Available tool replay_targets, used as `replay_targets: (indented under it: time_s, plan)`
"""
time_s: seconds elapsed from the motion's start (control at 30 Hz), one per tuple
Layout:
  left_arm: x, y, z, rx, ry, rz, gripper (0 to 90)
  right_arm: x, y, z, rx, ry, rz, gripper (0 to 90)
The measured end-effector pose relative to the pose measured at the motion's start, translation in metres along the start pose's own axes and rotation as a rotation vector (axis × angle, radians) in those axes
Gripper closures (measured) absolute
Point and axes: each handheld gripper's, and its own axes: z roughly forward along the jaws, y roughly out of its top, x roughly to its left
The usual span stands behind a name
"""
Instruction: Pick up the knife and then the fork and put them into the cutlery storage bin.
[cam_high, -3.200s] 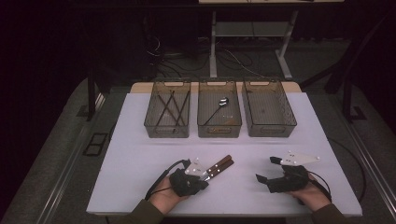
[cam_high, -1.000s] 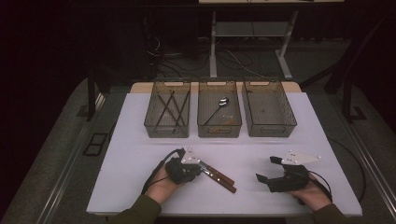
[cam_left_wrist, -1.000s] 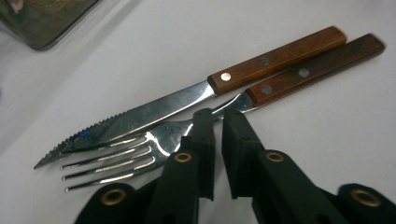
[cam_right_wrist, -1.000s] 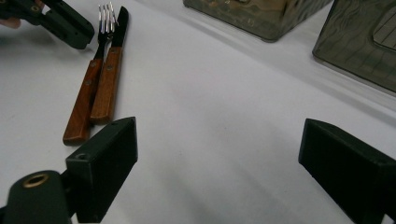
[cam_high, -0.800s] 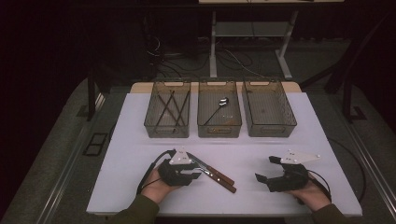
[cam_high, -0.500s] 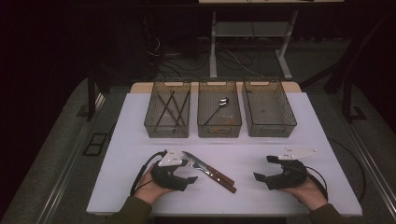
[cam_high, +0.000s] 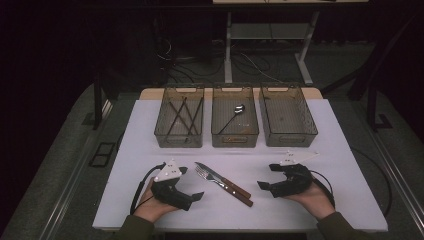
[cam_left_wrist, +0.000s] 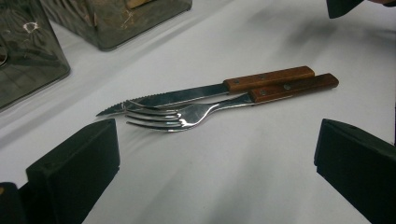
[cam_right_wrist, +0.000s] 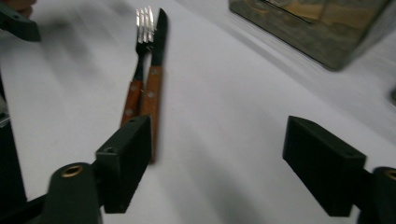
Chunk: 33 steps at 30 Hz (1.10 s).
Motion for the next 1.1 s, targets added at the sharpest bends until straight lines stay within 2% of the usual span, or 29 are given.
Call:
replay_targets:
  time_s: [0.07, 0.23, 0.6, 1.1]
  plan:
    - [0.000, 0.001, 0.000, 0.000, -0.001, -0.001, 0.0, 0.003, 0.006, 0.004, 0.014, 0.019, -0.009, 30.6]
    - [-0.002, 0.001, 0.002, 0.017, 0.003, 0.007, 0.0, 0.009, 0.019, 0.015, 0.035, 0.032, -0.024, 36.8]
    - [-0.003, 0.002, 0.002, 0.016, 0.007, 0.012, 0.6, 0.027, 0.043, 0.043, 0.092, 0.077, -0.068, 53.9]
    - [-0.004, 0.002, 0.002, 0.018, -0.006, 0.018, 1.0, 0.042, 0.055, 0.082, 0.165, 0.093, -0.107, 67.5]
